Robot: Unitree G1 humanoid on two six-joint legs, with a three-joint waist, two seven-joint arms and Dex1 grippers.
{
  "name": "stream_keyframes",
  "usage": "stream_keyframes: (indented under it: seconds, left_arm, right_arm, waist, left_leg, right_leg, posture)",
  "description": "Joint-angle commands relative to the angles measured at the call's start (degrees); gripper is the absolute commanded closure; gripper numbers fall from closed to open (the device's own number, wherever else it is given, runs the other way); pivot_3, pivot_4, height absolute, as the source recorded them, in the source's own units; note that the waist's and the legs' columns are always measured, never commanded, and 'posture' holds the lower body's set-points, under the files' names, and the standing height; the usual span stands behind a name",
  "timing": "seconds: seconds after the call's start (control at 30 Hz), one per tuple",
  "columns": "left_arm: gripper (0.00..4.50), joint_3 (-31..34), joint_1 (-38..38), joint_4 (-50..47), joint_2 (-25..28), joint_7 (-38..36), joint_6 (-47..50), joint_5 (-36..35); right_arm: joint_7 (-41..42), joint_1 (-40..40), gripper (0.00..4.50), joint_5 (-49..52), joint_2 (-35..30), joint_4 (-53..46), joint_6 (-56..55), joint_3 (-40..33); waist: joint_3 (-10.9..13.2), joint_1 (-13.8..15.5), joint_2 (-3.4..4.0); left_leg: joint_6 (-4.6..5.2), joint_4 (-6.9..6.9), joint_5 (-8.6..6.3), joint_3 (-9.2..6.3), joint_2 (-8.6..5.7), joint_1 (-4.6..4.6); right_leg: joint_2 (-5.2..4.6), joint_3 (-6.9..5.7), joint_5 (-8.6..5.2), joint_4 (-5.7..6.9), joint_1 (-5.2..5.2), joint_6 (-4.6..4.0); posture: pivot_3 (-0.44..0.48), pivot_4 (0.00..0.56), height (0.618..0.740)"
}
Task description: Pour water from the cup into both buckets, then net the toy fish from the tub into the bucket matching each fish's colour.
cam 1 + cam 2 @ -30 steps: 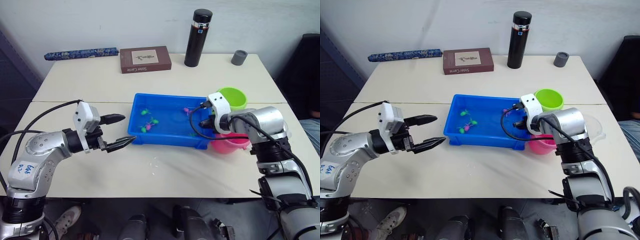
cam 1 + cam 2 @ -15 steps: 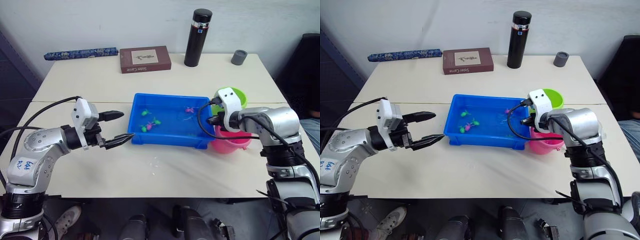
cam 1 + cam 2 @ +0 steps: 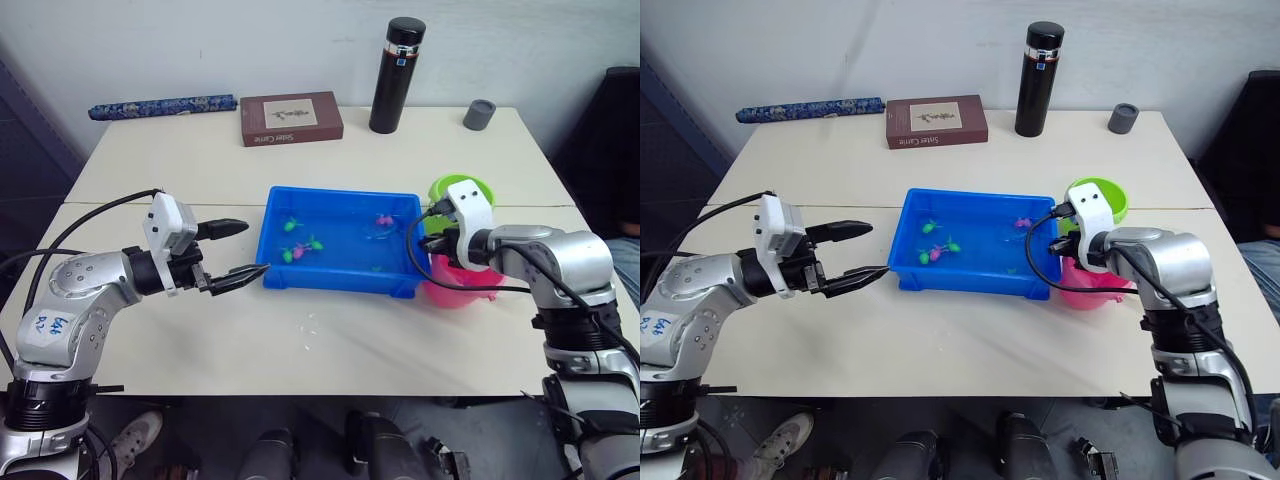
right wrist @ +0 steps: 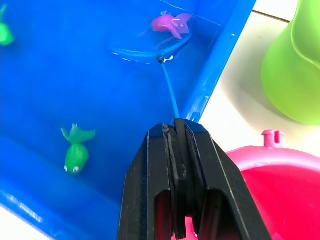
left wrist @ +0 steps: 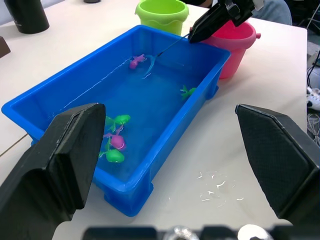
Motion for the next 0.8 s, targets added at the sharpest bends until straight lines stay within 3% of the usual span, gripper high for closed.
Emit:
stream_keyframes:
  seconds: [0.03, 0.37, 0.7, 0.8]
  left_arm:
    - [0.03, 0.6, -1.0, 0.6, 0.9, -0.9, -1.4, 0.6]
    - [0.03, -0.2, -2.8, 2.5, 0.6, -2.3, -2.2, 1.5]
    - [0.03, -1.4, -4.3, 4.2, 0.4, -3.8, -3.2, 2.1]
    - [0.03, -2.3, -5.5, 5.1, 0.1, -4.2, -3.7, 2.3]
  right_arm:
    - [2.1, 1.6, 4.50, 1.4, -2.7, -4.8, -1.3, -3.3]
    - [6.8, 7.7, 4.50, 5.0, -5.4, -9.4, -4.1, -7.1]
    - [14.4, 15.0, 4.50, 7.5, -8.5, -14.0, -15.2, -10.3]
    - [17.9, 18.1, 4.50, 8.8, -11.5, -14.5, -18.7, -14.9]
  waist:
    - [0.0, 0.0, 0.00]
    - [0.0, 0.0, 0.00]
    - [0.0, 0.1, 0.00]
    - [0.0, 0.5, 0.00]
  left_leg:
    - [0.00, 0.00, 0.00, 0.00, 0.00, 0.00]
    - [0.00, -0.04, 0.00, -0.03, 0.01, 0.00]
    - [0.00, -0.07, 0.00, -0.04, 0.01, -0.01]
    - [0.00, -0.06, 0.00, -0.06, 0.00, -0.01]
  right_leg:
    - [0.00, 0.00, 0.00, -0.01, 0.00, 0.00]
    - [0.00, -0.03, 0.00, -0.05, 0.00, 0.00]
    - [0.00, -0.04, 0.00, -0.09, 0.01, 0.01]
    - [0.00, -0.05, 0.00, -0.10, 0.02, 0.01]
  posture:
    - [0.000, 0.150, 0.739]
    - [0.000, 0.150, 0.739]
    - [0.000, 0.150, 0.739]
    - [0.000, 0.150, 0.739]
